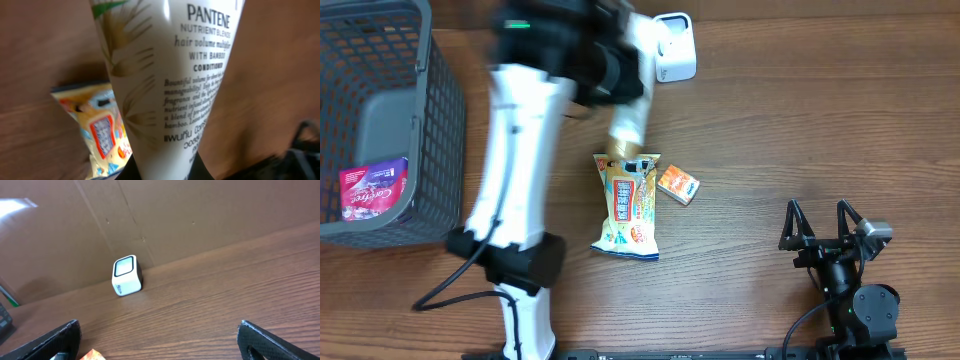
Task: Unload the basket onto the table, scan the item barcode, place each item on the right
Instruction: 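Hold the Pantene tube under the scanner, then place it right of the box, then return the left gripper to the basket and grasp the purple liner pack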
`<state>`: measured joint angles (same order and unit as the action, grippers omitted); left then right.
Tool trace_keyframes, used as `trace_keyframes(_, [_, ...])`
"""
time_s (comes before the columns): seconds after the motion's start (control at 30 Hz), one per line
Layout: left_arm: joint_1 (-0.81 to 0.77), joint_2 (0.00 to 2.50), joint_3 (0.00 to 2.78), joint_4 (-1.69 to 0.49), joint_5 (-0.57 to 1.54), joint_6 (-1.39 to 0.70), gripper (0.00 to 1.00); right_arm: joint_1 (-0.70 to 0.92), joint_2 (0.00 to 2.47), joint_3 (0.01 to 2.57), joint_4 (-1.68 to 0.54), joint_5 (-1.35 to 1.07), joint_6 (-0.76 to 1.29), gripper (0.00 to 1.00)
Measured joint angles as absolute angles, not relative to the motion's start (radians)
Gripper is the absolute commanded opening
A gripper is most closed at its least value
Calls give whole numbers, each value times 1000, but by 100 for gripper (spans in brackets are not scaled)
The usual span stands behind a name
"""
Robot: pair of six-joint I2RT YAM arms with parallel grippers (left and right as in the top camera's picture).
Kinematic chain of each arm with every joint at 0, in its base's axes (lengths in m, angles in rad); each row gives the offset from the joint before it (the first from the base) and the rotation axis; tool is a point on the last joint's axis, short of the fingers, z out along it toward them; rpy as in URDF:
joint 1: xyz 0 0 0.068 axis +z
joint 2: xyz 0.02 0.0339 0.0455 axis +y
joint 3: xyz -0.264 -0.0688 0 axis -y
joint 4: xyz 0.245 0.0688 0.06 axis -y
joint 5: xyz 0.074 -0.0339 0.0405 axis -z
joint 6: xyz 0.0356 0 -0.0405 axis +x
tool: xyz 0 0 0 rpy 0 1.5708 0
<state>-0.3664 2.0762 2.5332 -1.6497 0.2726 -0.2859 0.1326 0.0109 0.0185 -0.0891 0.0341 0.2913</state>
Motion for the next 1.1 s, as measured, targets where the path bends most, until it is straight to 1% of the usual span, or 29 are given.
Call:
trace_keyframes(0.1, [-479, 2081, 2349, -1552, 224, -290, 4, 132, 11, 19, -89, 34, 291, 100])
trace_keyframes(0.27, [-619, 2086, 2070, -1296, 170, -332, 4, 132, 11, 19, -89, 34, 291, 100])
trace_keyframes(0.4, [-671, 2089, 1865, -1097, 149, -400, 4, 132, 11, 19, -89, 34, 291, 100])
trace_keyframes(0.47, [-673, 2090, 1805, -1031, 141, -428, 4, 132, 11, 19, -89, 34, 291, 100])
trace_keyframes(0.5, [-672, 2091, 1777, -997, 138, -443, 6, 132, 11, 19, -89, 34, 291, 100])
trace_keyframes(0.53, [-672, 2091, 1760, -977, 136, -452, 13, 132, 11, 19, -89, 34, 290, 100])
trace_keyframes(0.57, [-668, 2091, 1744, -960, 134, -465, 23, 132, 11, 19, -89, 34, 291, 100])
trace_keyframes(0.63, [-665, 2091, 1724, -943, 130, -481, 33, 132, 11, 19, -89, 34, 291, 100])
trace_keyframes(0.67, [-665, 2091, 1722, -941, 130, -488, 34, 132, 11, 19, -89, 34, 291, 100])
trace_keyframes(0.9, [-665, 2091, 1748, -959, 149, -490, 34, 132, 11, 19, -89, 34, 291, 100])
trace_keyframes(1.0, [-654, 2091, 1830, -1031, 162, -476, 34, 132, 11, 19, -89, 35, 291, 100])
trace_keyframes(1.1, [-628, 2091, 1975, -1147, 168, -461, 35, 132, 11, 19, -89, 34, 291, 100])
